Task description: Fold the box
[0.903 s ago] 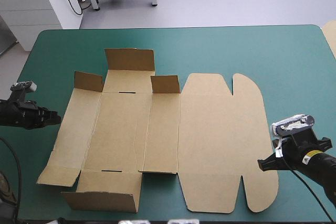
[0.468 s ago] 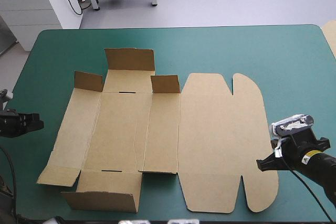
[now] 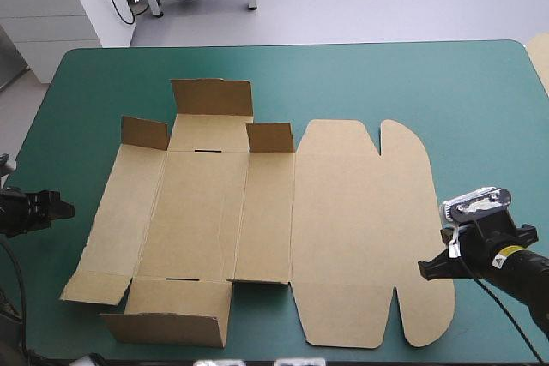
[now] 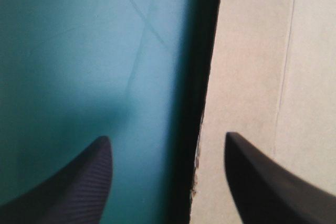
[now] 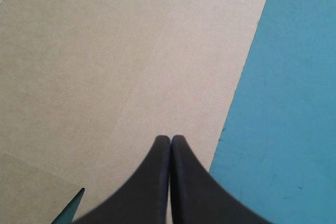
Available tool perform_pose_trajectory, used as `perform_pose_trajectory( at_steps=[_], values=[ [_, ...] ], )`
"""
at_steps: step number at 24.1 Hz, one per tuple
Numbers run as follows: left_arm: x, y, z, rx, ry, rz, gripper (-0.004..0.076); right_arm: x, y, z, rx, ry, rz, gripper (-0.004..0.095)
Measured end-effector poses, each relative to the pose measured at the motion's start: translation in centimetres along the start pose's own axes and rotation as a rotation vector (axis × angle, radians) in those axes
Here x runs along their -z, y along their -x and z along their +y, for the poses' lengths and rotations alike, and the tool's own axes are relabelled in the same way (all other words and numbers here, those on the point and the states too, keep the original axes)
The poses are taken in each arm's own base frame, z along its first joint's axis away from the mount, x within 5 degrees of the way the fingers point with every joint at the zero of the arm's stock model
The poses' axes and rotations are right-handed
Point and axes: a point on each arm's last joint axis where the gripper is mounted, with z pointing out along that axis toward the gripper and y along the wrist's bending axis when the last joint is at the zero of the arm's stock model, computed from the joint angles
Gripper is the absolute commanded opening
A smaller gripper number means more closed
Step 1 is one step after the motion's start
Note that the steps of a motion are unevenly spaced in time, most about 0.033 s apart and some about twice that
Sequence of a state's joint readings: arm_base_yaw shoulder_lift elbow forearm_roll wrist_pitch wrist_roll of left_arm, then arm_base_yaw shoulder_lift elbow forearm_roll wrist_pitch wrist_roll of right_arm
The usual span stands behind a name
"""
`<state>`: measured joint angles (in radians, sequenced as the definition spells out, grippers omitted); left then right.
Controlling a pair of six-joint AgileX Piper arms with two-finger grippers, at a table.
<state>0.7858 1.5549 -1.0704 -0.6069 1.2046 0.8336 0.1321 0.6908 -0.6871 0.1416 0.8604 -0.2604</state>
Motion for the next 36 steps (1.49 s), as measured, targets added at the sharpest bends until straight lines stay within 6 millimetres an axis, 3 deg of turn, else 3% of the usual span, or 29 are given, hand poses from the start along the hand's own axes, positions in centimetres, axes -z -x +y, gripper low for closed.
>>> perform_pose_trajectory(
  at_steps=[5, 10, 16, 26, 32, 36],
  values=[
    [-0.6, -0.9, 0.3, 0.039, 0.014, 0.052, 0.0612, 0.0, 0.1, 0.0, 0.0, -0.002, -0.008, -0.0021],
    [-3.1, -3.3, 0.8, 0.083, -0.035, 0.158, 0.0612, 0.0, 0.2, 0.0, 0.0, 0.005, -0.023, -0.0021],
    [-4.0, -3.2, 0.4, 0.074, -0.116, 0.12, 0.061, 0.0, 0.3, 0.4, 0.011, 0.046, -0.037, -0.0021],
    [-7.0, -1.9, -4.8, -0.061, -0.174, 0.223, 0.061, 0.0, 0.3, 0.5, 0.018, 0.051, -0.038, -0.0021],
    [-7.8, -1.9, -6.1, -0.063, -0.181, 0.255, 0.0607, 0.0, 0.3, 0.5, 0.02, 0.051, -0.038, -0.0021],
    [-8.2, -2.1, -6.7, -0.07, -0.195, 0.27, 0.0546, 0.0, 0.4, 0.5, 0.022, 0.05, -0.039, -0.0021]
  ],
)
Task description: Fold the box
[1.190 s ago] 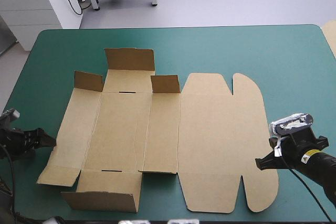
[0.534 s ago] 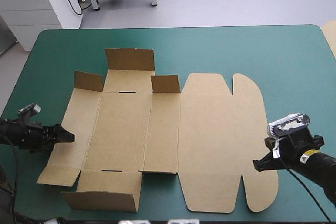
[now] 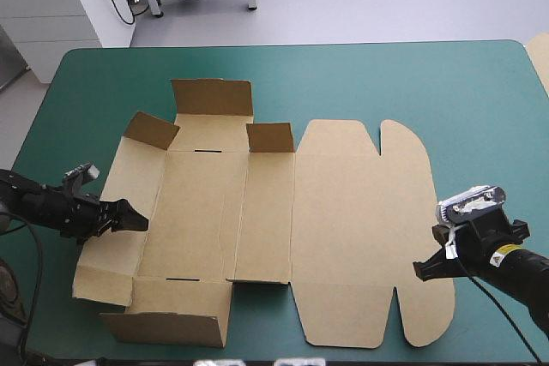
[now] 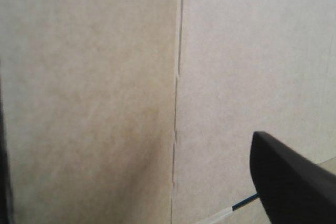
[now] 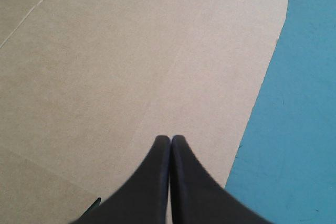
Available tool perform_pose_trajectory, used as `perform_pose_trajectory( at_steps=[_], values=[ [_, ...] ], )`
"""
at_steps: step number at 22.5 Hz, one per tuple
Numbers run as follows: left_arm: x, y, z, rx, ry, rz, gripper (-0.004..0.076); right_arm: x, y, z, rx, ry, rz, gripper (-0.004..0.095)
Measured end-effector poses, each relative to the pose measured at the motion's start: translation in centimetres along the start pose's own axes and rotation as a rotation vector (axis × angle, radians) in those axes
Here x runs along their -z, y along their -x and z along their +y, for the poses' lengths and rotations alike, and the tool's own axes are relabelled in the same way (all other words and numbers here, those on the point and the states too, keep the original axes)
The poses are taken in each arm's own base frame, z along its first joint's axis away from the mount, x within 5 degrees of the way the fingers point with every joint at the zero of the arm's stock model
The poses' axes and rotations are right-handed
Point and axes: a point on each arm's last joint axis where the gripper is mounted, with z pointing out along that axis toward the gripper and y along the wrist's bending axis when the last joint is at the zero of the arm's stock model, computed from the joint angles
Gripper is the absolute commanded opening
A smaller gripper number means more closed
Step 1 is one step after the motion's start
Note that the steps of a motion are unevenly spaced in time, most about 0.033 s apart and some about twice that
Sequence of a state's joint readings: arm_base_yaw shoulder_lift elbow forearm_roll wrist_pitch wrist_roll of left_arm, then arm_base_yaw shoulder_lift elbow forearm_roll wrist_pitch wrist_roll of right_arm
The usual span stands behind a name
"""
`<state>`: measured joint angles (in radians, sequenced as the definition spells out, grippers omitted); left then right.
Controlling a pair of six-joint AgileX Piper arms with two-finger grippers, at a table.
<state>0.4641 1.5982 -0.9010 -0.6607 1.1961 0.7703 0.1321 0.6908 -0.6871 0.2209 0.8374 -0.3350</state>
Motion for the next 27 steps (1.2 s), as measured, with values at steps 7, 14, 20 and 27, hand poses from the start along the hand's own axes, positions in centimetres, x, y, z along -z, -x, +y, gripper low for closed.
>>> perform_pose_trajectory(
  at_steps=[7, 14, 20, 27],
  values=[
    [-0.8, -0.8, 0.3, -0.008, 0.019, 0.049, 0.0132, 0.0, 0.0, 0.0, 0.003, 0.0, 0.0, -0.0021],
    [-0.8, -1.0, 0.2, -0.011, 0.0, 0.077, 0.0008, 0.0, 0.0, 0.0, 0.003, 0.0, 0.0, -0.0021],
    [-0.8, -0.9, 0.0, -0.03, -0.015, 0.067, 0.0008, 0.0, 0.0, 0.0, 0.004, -0.001, -0.002, -0.0021],
    [-0.6, 0.7, -0.8, -0.029, -0.074, -0.049, 0.0008, 0.0, 0.0, 0.0, 0.004, -0.001, -0.002, -0.0021]
  ],
)
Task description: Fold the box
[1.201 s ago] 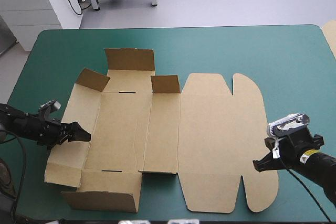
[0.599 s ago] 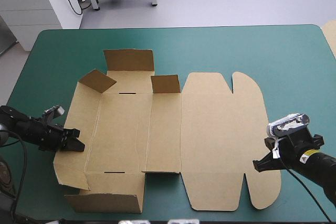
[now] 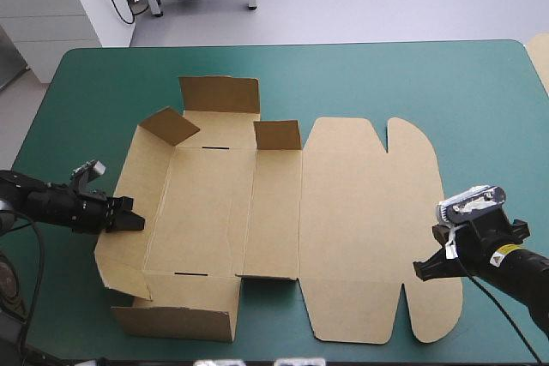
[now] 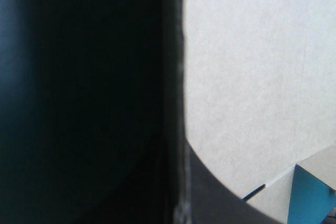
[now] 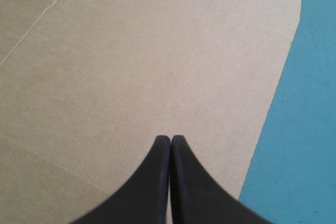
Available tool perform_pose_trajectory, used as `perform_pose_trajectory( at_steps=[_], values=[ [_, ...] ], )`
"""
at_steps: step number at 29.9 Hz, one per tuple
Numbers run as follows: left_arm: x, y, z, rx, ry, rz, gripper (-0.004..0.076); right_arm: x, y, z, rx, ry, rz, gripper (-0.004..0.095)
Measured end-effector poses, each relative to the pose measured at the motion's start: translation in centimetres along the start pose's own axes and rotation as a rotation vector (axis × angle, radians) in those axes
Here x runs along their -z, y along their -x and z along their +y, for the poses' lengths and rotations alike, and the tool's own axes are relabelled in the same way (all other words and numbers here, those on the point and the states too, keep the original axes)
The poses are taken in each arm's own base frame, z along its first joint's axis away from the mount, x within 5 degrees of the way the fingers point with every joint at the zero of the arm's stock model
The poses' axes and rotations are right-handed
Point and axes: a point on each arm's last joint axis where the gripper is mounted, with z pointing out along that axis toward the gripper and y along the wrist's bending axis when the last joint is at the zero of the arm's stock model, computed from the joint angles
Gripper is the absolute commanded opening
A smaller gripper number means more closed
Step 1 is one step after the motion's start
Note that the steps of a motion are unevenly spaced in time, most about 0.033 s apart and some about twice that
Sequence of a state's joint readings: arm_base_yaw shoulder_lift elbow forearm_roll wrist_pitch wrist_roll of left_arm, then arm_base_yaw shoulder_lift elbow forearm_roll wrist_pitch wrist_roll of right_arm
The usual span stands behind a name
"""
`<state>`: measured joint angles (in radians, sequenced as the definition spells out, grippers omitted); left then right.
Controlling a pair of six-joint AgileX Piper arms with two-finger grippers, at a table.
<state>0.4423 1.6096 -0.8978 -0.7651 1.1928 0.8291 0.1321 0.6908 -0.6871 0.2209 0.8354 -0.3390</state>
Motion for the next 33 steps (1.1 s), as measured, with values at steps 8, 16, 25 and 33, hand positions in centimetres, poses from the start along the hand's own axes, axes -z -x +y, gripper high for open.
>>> perform_pose_trajectory(
  at_steps=[8, 16, 25, 33],
  values=[
    [1.1, 5.1, -5.6, -0.264, 0.054, -0.04, 0.0008, 0.0, 0.2, -0.1, 0.001, -0.007, -0.018, -0.0021],
    [1.3, 8.7, -15.0, -0.63, 0.232, 0.007, 0.0008, 0.0, 0.7, -0.3, 0.001, -0.029, -0.081, -0.0021],
    [-0.1, 9.4, -23.8, -0.975, 0.326, 0.013, 0.0008, 1.5, 2.4, -0.4, 0.019, -0.054, -0.156, -0.0021],
    [-3.4, 7.5, -29.3, -1.318, 0.487, -0.039, 0.0008, 5.9, 6.0, -1.5, 0.017, -0.203, -0.295, -0.002]
  ],
)
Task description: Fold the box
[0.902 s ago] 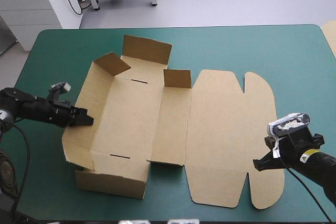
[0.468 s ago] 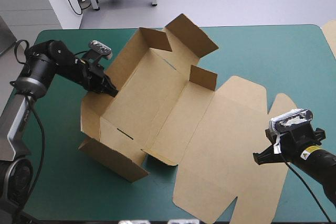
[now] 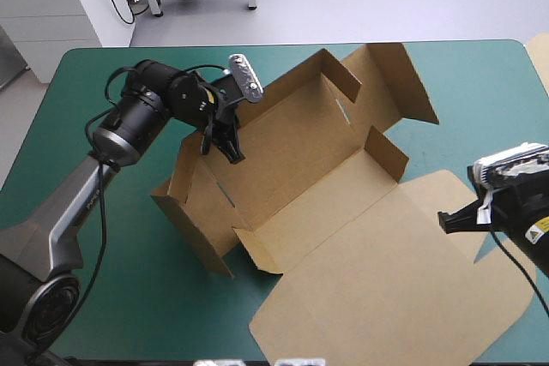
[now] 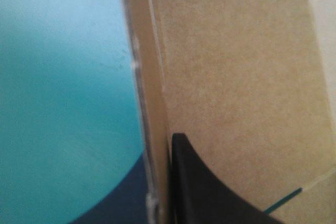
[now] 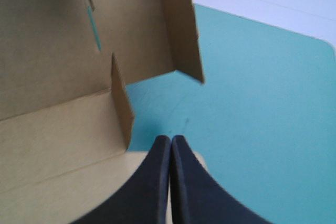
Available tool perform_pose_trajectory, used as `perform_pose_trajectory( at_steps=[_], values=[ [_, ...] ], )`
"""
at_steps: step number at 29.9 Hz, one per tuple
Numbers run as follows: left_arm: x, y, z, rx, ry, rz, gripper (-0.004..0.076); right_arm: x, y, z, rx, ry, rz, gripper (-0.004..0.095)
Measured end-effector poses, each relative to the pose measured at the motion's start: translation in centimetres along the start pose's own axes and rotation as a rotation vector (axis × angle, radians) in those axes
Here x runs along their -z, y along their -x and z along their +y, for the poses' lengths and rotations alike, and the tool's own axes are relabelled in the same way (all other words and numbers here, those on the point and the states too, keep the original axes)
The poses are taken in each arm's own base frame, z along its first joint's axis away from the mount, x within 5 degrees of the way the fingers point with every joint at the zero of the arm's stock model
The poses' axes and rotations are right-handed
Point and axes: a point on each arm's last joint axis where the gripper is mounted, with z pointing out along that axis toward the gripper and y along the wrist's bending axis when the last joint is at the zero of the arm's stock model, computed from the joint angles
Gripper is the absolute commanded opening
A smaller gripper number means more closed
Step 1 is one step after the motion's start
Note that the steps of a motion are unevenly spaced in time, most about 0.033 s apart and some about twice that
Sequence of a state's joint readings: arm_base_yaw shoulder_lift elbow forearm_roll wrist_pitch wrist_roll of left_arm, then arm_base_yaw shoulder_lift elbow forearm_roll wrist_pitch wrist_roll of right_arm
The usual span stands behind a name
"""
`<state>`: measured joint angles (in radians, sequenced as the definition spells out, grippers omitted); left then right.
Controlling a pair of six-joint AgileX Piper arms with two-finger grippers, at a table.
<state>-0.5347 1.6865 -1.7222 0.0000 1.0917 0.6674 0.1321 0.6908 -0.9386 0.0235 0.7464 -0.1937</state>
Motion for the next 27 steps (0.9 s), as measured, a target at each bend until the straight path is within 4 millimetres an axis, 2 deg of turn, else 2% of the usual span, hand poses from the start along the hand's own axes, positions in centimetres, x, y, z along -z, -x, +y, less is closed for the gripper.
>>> perform_pose_trajectory(
  at_steps=[6, 10, 15, 18, 27],
  values=[
    [0.0, 3.0, -2.3, -0.225, 0.163, -0.042, -0.0008, 2.1, 2.4, -1.2, 0.0, -0.103, -0.08, -0.0021],
    [-0.7, 3.8, -3.5, -0.342, 0.233, -0.049, -0.0008, 2.8, 2.9, -1.4, -0.003, -0.121, -0.088, -0.0021],
    [-2.4, 3.7, -5.3, -0.493, 0.297, -0.039, -0.0008, 2.9, 2.8, -1.5, -0.012, -0.122, -0.076, -0.0021],
    [-2.9, 3.3, -6.2, -0.526, 0.346, -0.043, -0.0008, 2.9, 2.8, -1.5, -0.026, -0.122, -0.077, -0.0021],
    [-1.8, 1.2, -8.2, -0.617, 0.437, -0.182, -0.0008, 2.9, 2.8, -1.4, -0.051, -0.12, -0.076, -0.0021]
  ],
)
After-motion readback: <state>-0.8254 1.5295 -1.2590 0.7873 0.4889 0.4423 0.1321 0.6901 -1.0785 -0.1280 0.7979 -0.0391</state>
